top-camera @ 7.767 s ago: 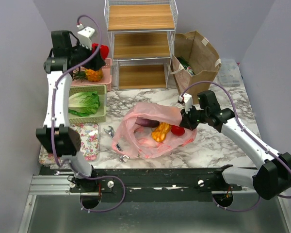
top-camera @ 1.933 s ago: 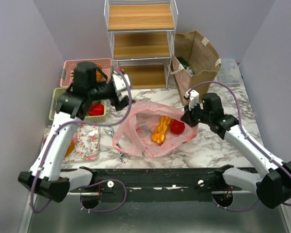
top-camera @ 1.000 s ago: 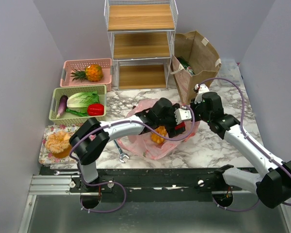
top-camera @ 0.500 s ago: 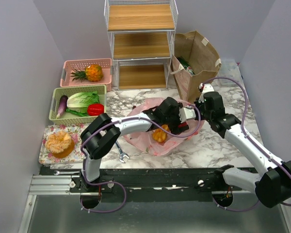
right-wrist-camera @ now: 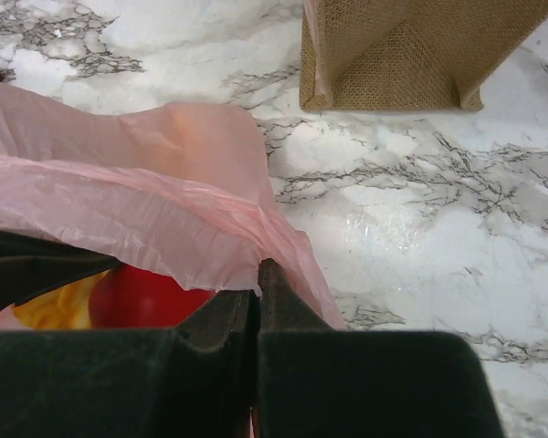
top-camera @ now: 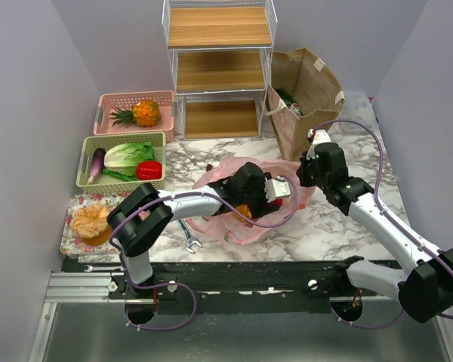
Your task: Untie the knot of the grocery bags and take out the mixed food
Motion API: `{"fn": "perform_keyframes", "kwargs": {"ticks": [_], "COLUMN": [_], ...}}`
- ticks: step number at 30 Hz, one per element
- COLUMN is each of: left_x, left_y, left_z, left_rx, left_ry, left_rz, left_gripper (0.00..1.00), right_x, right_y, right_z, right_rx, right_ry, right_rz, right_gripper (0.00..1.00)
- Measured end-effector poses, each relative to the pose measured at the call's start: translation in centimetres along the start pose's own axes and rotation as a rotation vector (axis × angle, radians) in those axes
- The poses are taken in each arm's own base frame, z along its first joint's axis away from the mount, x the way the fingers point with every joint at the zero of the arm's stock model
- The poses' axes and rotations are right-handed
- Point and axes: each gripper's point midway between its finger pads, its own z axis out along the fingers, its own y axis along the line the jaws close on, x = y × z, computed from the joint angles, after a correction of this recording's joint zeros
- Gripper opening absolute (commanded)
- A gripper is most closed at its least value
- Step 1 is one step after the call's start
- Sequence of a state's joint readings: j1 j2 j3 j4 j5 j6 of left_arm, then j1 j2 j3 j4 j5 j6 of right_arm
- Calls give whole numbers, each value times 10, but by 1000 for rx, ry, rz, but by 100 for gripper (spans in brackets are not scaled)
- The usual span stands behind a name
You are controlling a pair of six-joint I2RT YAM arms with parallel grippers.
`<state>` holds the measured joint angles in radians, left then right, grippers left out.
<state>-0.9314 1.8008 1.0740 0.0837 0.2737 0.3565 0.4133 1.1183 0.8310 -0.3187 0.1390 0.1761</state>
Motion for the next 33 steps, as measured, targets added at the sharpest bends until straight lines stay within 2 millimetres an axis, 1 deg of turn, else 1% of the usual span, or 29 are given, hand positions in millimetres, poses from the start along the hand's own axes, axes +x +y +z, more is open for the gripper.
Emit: {"fn": "perform_keyframes", "kwargs": {"ticks": [2,5,6,7,10,12,13,15,19,22,25,26,27,29,30,31,32,33], "left_x": [0,-12,-19,-31,-54,-73,-78,-91,-102,-110,-123,-129,-131,-140,-143,-142,-142,-141], "left_y": [-3,-5,-5,-4,-1,1,1,8,9,-1,-6,-2,2,22,37,43,53,58], "left_z": [-9,-27,-33,-43,-61,-76,-80,-93,-121,-143,-169,-180,-187,-210,-223,-229,-240,-245], "left_rx": [-3,-11,-14,-19,-29,-10,0,24,78,129,180,190,194,197,195,191,194,197], "left_ry": [-9,-48,-68,-101,-166,-220,-234,-277,-314,-338,-375,-395,-407,-448,-473,-483,-500,-509], "left_rz": [-4,0,3,7,6,-22,-32,-76,-160,-194,-255,-295,-325,-435,-510,-546,-621,-656], "left_gripper": [34,34,34,34,34,34,34,34,34,34,33,33,33,32,32,32,32,32], "right_x": [-1,-1,-1,-1,-2,-4,-4,-4,-1,2,3,2,3,3,3,3,3,4], "right_y": [0,0,0,0,0,0,0,0,0,1,2,2,2,2,2,3,3,3], "right_z": [0,0,0,0,-1,-3,-3,-4,-3,-2,-2,-2,-2,-2,-2,-2,-2,-2], "right_rx": [0,1,0,0,-2,-3,-4,-4,-6,-11,-14,-15,-16,-19,-20,-21,-22,-23], "right_ry": [-3,-4,-4,-5,-10,-16,-18,-21,-15,-9,-7,-8,-7,-7,-7,-7,-6,-4], "right_rz": [0,1,0,1,1,2,2,3,2,1,1,1,1,1,1,1,0,0], "right_gripper": [1,1,1,1,1,1,1,1,1,1,1,1,1,1,1,1,1,1]}}
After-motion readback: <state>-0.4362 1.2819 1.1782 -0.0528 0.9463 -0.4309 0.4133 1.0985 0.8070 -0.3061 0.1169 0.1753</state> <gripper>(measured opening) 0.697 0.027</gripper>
